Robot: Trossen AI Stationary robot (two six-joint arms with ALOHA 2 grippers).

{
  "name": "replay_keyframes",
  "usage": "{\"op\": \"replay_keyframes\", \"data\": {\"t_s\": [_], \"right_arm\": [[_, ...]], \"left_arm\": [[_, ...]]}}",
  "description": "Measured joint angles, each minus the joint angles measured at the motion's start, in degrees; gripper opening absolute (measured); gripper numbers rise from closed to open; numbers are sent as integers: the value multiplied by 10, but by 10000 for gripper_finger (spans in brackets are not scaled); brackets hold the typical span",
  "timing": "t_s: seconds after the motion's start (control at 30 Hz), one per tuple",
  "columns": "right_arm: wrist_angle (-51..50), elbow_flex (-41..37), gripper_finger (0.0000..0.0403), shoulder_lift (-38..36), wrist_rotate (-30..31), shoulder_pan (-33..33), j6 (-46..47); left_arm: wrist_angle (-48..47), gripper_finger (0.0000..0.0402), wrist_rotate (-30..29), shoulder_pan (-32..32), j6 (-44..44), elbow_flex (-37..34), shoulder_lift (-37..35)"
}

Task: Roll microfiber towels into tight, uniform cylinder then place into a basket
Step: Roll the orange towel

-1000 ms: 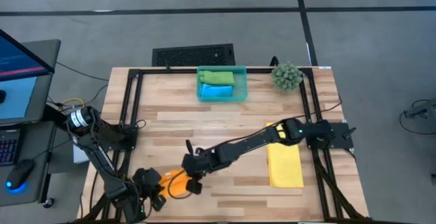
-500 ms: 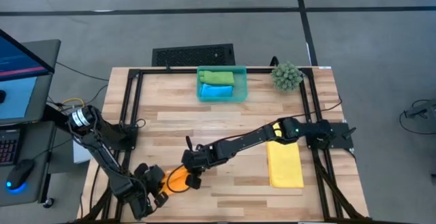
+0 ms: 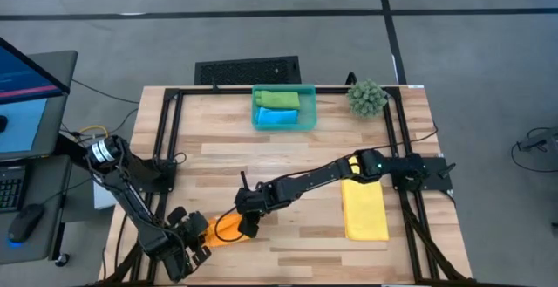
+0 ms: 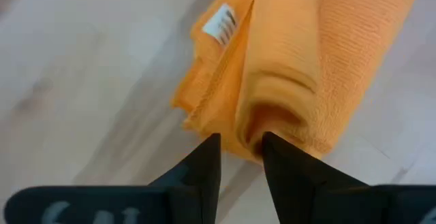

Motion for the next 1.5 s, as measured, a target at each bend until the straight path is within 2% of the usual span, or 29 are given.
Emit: {"op": "replay_keyframes", "data": {"t_s": [0.17,0.23,0.33,0.43,0.57,0.73,0.93,1.2,1.5], "right_arm": [[10,0,124,0,12,0,0],[14,0,119,0,10,0,0],[14,0,117,0,9,0,0],[15,0,117,0,8,0,0],[24,0,118,0,8,0,0],[26,0,118,0,8,1,0],[27,0,118,0,8,2,-3],[27,0,118,0,8,1,-16],[17,1,118,-27,10,4,-65]], "left_arm": [[-104,98,-37,-14,8,61,0],[-133,98,-101,-26,28,92,0],[-118,98,-215,-39,91,120,0],[-75,98,-254,-33,140,117,0],[-8,98,-242,-9,174,71,13],[46,98,-179,7,153,13,27],[97,97,-170,6,117,-32,29],[242,97,-161,6,114,-109,28],[273,97,-162,5,113,-128,26]]}}
